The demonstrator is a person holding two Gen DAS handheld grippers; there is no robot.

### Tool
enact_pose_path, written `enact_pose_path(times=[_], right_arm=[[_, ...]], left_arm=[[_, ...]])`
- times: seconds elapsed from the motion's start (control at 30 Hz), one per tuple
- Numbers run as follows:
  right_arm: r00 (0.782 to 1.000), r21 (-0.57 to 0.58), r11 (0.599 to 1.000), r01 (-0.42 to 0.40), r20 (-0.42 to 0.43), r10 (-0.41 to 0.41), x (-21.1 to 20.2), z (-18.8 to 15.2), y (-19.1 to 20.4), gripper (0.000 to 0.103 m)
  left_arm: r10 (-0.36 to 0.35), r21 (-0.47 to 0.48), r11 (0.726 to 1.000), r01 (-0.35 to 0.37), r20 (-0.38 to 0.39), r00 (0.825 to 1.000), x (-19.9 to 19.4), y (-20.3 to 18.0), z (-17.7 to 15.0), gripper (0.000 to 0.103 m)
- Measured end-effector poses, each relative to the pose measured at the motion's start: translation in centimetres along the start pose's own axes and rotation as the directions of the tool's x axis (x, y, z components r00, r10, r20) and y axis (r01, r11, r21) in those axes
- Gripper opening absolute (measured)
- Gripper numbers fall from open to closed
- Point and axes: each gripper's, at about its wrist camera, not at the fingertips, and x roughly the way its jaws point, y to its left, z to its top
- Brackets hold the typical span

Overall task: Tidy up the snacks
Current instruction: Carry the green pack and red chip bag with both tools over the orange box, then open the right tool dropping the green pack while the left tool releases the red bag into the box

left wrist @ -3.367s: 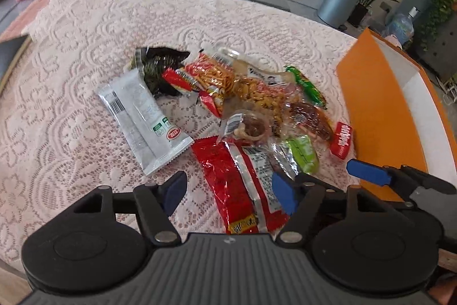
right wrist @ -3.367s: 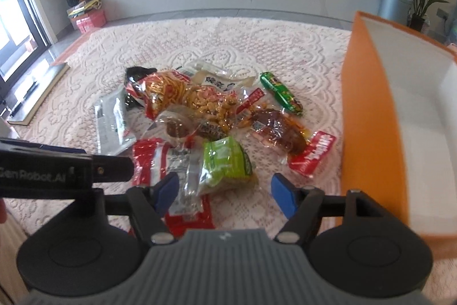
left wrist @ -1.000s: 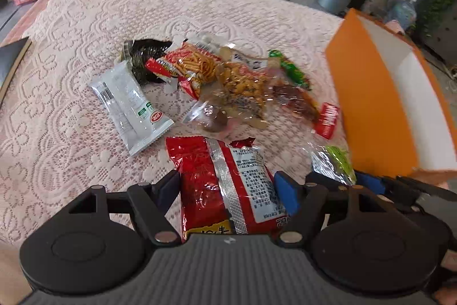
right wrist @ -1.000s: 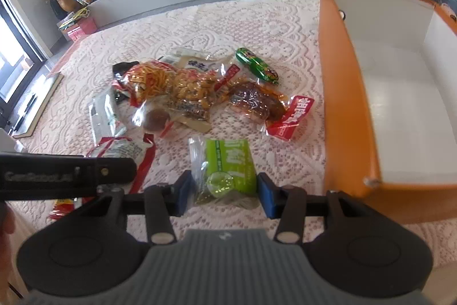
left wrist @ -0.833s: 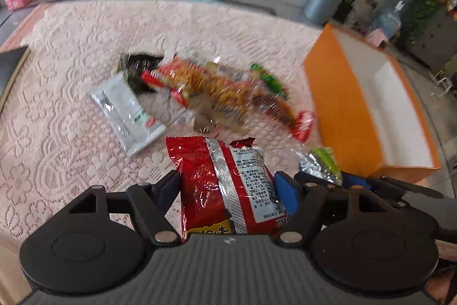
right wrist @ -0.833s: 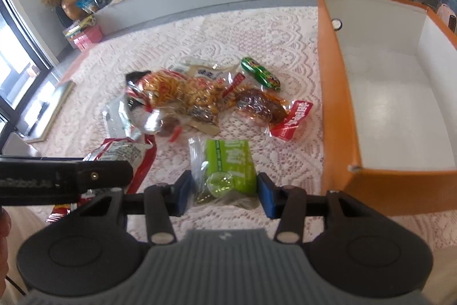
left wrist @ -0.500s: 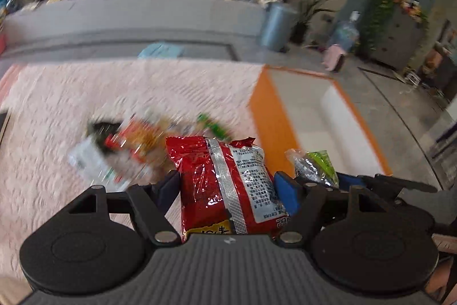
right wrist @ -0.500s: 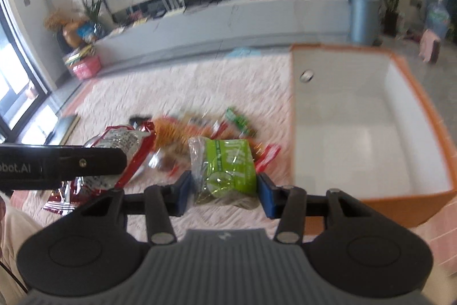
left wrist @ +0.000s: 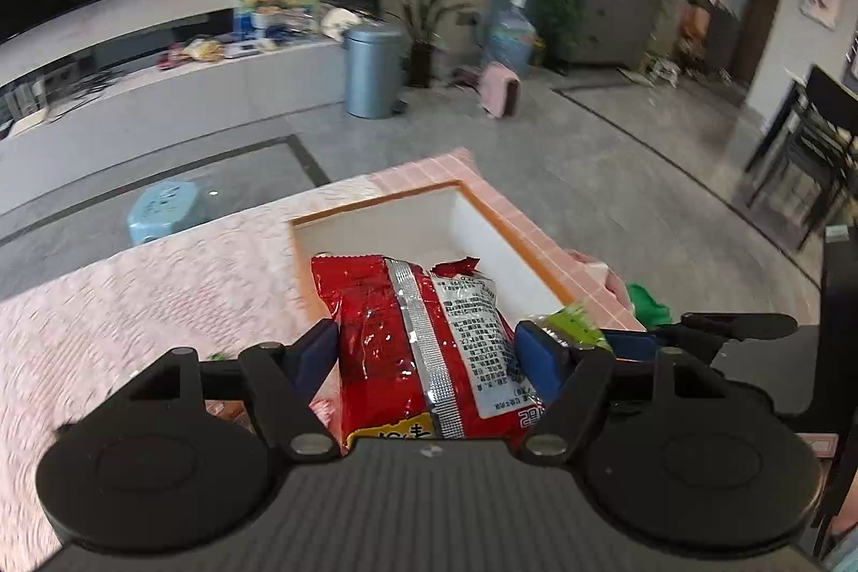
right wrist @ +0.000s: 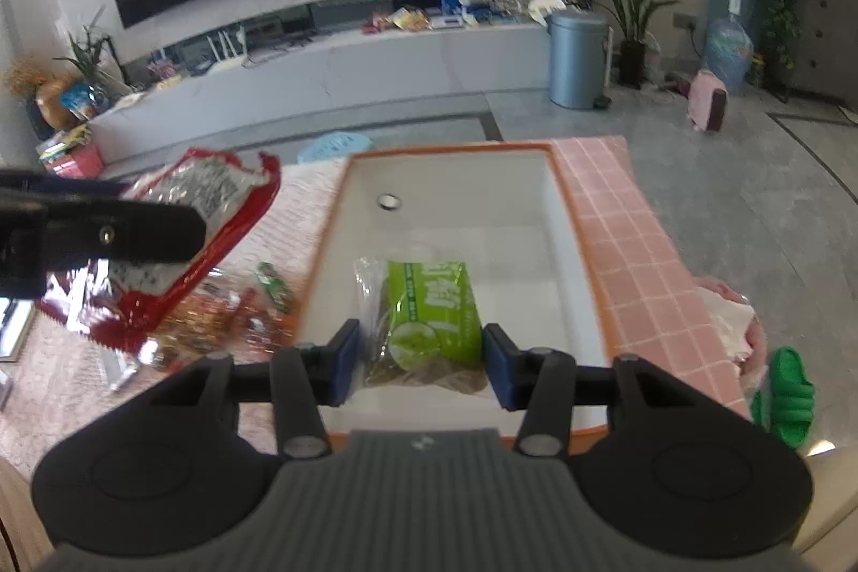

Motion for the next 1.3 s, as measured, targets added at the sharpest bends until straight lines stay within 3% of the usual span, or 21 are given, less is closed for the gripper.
enact_pose_path(times=[0.13, 0.4, 0.63, 0.9, 1.03, 1.3], right_arm=[[0.999, -0.016, 1.000, 0.014, -0.051, -0.015, 2.2, 0.7, -2.5, 0.047], [0.983, -0.072, 0.997, -0.007, -0.182, -0.006, 8.0, 1.2, -5.3, 0.047], [0.963, -0.142, 0.989, -0.037, -0.271, -0.003, 11.6, 1.2, -5.6, 0.047], [0.936, -0.238, 0.965, -0.112, -0.350, 0.022, 13.1, 0.8, -4.1, 0.051], [0.933, -0.272, 0.956, -0.108, -0.360, 0.003, 13.4, 0.9, -3.7, 0.050], [0.935, -0.266, 0.958, -0.105, -0.355, 0.004, 12.4, 1.3, -3.3, 0.049]], left_arm=[[-0.011, 0.096, 0.995, 0.019, -0.082, 0.997, 4.0, -2.0, 1.0, 0.083], [0.012, 0.213, 0.976, 0.045, -0.259, 0.966, 11.3, -2.7, 1.4, 0.083], [0.061, 0.330, 0.942, 0.054, -0.330, 0.942, 15.6, -3.8, 1.2, 0.083], [0.119, 0.441, 0.895, 0.064, -0.375, 0.919, 17.5, -5.2, 0.4, 0.083], [0.140, 0.436, 0.898, 0.058, -0.410, 0.901, 18.3, -4.9, 0.4, 0.083], [0.115, 0.369, 0.928, 0.053, -0.419, 0.901, 17.9, -4.0, 0.4, 0.087]])
